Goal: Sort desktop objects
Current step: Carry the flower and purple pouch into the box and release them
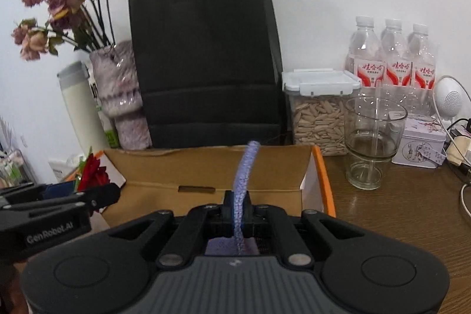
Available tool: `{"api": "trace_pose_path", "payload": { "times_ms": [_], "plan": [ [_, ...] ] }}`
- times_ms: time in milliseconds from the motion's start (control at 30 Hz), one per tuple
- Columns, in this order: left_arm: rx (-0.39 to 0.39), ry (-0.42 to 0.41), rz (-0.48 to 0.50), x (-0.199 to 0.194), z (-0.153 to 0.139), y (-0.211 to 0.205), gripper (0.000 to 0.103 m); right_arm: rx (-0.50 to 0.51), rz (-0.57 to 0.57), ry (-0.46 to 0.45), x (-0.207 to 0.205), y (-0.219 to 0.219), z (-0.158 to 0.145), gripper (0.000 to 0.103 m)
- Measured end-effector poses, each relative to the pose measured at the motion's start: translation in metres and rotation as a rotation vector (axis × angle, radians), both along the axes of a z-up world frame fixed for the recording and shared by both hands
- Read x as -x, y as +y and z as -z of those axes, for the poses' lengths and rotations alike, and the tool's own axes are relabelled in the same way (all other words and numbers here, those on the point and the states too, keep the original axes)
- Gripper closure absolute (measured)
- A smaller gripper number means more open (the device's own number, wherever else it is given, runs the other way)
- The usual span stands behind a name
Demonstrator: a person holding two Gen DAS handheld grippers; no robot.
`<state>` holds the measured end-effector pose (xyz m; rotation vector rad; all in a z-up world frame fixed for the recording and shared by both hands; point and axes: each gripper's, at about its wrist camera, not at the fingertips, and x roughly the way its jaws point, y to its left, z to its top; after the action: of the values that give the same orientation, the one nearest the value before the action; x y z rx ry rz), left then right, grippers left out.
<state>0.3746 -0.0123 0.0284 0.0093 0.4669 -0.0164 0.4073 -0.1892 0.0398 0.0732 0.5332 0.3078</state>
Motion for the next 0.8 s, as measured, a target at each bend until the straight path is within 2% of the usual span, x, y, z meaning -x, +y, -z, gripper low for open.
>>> {"api": "trace_pose_path", "payload": {
  "times_ms": [67, 100, 133, 200, 267, 333, 500, 800],
  "plan": [
    [-0.021, -0.011, -0.023, 0.003, 0.000, 0.000, 0.029, 0.024, 0.006, -0.001, 0.003, 0.003, -0.001, 0.085],
    [-0.030, -0.024, -0.038, 0.006, 0.000, 0.000, 0.007, 0.035, 0.013, 0.004, 0.004, 0.004, -0.001, 0.064],
    [-0.039, -0.043, -0.052, 0.010, -0.001, 0.000, 0.000, 0.042, 0.018, 0.013, 0.005, 0.004, -0.002, 0.037],
    [-0.054, -0.073, -0.067, 0.018, -0.005, 0.000, 0.000, 0.050, 0.031, 0.024, 0.012, 0.003, -0.005, 0.016],
    [-0.050, -0.069, -0.074, 0.021, -0.009, 0.003, 0.000, 0.063, 0.037, 0.022, 0.016, 0.002, -0.007, 0.014],
    [-0.030, -0.057, -0.092, 0.022, -0.012, 0.007, 0.000, 0.067, 0.041, 0.034, 0.019, 0.001, -0.010, 0.003],
    [0.007, -0.062, -0.113, 0.028, -0.019, 0.015, 0.000, 0.085, 0.038, 0.014, 0.035, -0.002, -0.023, 0.003],
    [0.015, -0.118, -0.084, 0.056, -0.036, 0.017, 0.000, 0.051, 0.058, -0.111, 0.079, -0.023, -0.053, 0.002]
  ]
}}
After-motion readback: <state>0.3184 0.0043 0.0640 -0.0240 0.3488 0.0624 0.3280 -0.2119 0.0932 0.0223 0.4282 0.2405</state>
